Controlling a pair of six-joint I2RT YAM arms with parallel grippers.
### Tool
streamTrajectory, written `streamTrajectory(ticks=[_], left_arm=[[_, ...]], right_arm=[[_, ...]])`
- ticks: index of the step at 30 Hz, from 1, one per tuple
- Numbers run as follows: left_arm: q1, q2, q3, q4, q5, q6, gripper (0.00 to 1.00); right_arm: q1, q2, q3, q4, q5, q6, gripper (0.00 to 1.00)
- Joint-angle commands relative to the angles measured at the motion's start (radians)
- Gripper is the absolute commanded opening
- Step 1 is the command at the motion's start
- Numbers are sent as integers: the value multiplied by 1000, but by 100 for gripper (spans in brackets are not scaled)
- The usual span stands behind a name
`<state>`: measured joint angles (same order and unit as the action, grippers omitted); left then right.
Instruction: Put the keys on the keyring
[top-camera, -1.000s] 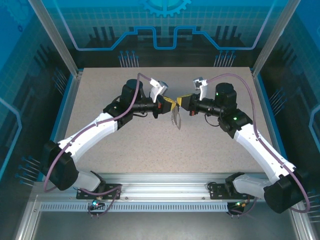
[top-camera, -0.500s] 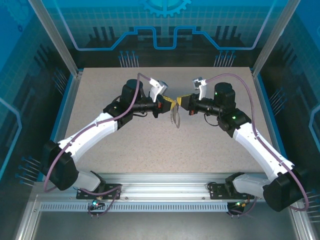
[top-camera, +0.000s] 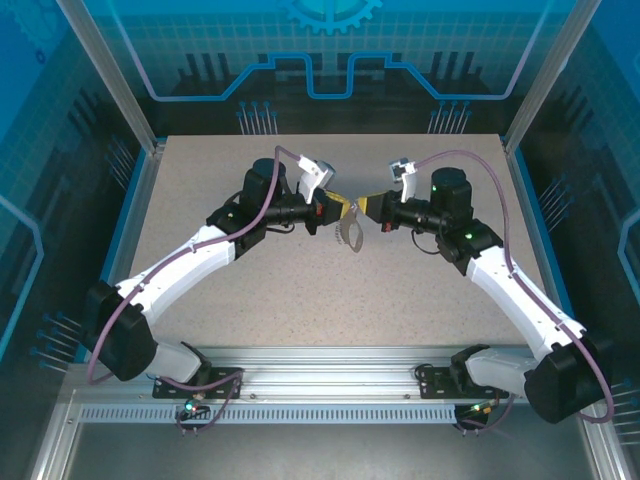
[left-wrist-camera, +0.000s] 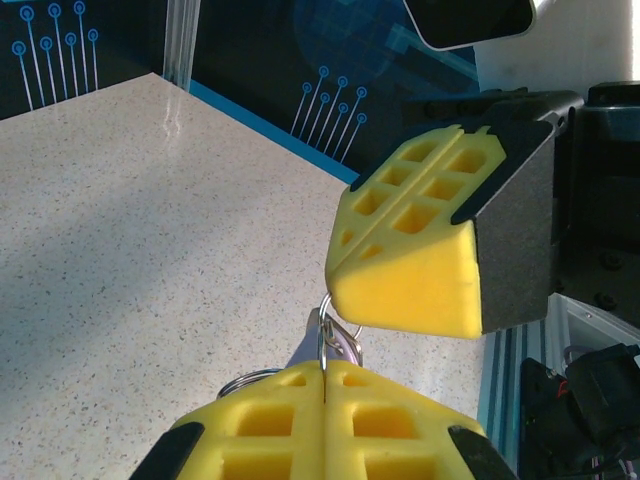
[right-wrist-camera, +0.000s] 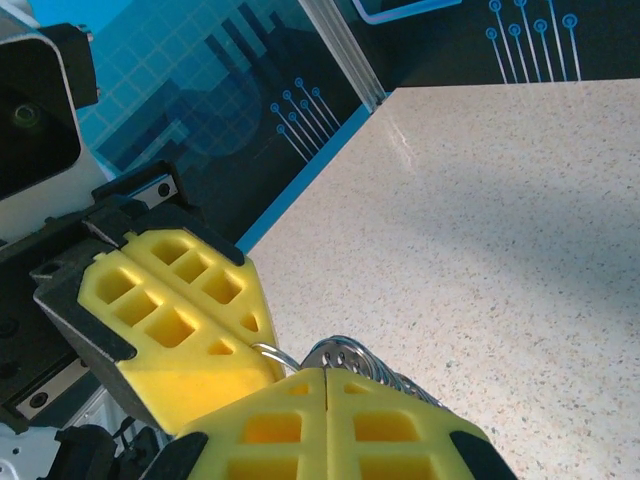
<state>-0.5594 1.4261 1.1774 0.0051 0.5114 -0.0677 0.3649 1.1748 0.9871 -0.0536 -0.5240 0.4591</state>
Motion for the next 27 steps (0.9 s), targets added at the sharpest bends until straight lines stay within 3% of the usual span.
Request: streamTrajectory(ticks=[1, 14, 25, 27], left_arm=[[-6, -38, 10, 53, 7, 26, 0], [-6, -44, 10, 54, -2, 39, 0], [-7, -45, -15, 137, -10, -10, 0], [-5, -47, -32, 174, -18, -29, 0]], right_arm=[[-17, -10, -14, -15, -6, 3, 0], [-47, -127, -10, -101, -13, -28, 0], [-54, -83, -40, -39, -34, 12, 0], [-61, -75, -49, -11, -38, 32, 9]])
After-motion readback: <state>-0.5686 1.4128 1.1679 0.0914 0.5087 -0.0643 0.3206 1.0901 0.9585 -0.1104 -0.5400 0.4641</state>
